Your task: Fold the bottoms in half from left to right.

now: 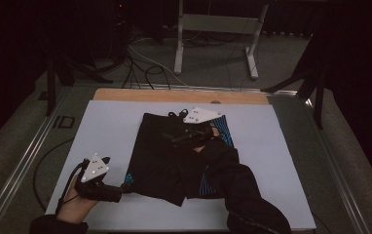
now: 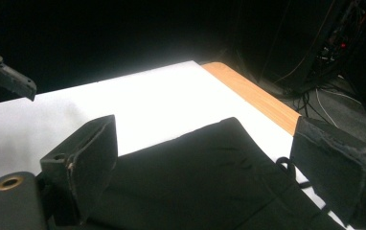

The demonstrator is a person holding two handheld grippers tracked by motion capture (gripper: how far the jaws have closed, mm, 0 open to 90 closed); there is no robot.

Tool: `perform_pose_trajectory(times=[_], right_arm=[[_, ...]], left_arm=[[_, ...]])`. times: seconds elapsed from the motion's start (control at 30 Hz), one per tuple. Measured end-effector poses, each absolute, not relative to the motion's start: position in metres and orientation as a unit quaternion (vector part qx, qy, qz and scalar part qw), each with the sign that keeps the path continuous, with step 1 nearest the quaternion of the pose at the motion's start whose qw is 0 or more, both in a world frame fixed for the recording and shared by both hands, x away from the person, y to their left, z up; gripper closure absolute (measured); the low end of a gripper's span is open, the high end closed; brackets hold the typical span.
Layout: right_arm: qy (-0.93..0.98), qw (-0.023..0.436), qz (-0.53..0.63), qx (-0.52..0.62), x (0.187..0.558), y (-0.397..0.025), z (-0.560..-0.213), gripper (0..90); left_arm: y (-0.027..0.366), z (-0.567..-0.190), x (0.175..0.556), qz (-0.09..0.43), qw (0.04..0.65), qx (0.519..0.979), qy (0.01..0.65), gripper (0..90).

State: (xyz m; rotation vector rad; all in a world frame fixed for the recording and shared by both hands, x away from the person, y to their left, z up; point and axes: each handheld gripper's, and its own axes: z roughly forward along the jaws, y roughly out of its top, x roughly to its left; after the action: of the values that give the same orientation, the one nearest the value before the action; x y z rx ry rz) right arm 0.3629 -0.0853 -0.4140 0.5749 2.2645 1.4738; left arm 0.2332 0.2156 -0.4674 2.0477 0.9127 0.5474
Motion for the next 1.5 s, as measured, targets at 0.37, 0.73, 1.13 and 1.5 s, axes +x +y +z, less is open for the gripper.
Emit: perform_pose_trajectory(times=[0.37, 0.73, 1.13, 1.5], right_arm=[[0.81, 0.176, 0.519, 0.209, 0.379, -0.056, -0.422, 9.1], [0.814, 0.164, 0.514, 0.214, 0.396, -0.028, -0.435, 9.2], [0.824, 0.152, 0.499, 0.22, 0.409, -0.005, -0.454, 9.1], [0.826, 0.151, 0.493, 0.229, 0.418, 0.005, -0.467, 9.2]], left_arm=[[0.215, -0.477, 0.239, 0.203, 0.408, 0.801, 0.389, 0.4], [0.22, -0.505, 0.245, 0.174, 0.387, 0.818, 0.388, 0.5], [0.216, -0.525, 0.247, 0.126, 0.354, 0.842, 0.387, 9.6], [0.214, -0.535, 0.25, 0.114, 0.336, 0.858, 0.371, 28.9]])
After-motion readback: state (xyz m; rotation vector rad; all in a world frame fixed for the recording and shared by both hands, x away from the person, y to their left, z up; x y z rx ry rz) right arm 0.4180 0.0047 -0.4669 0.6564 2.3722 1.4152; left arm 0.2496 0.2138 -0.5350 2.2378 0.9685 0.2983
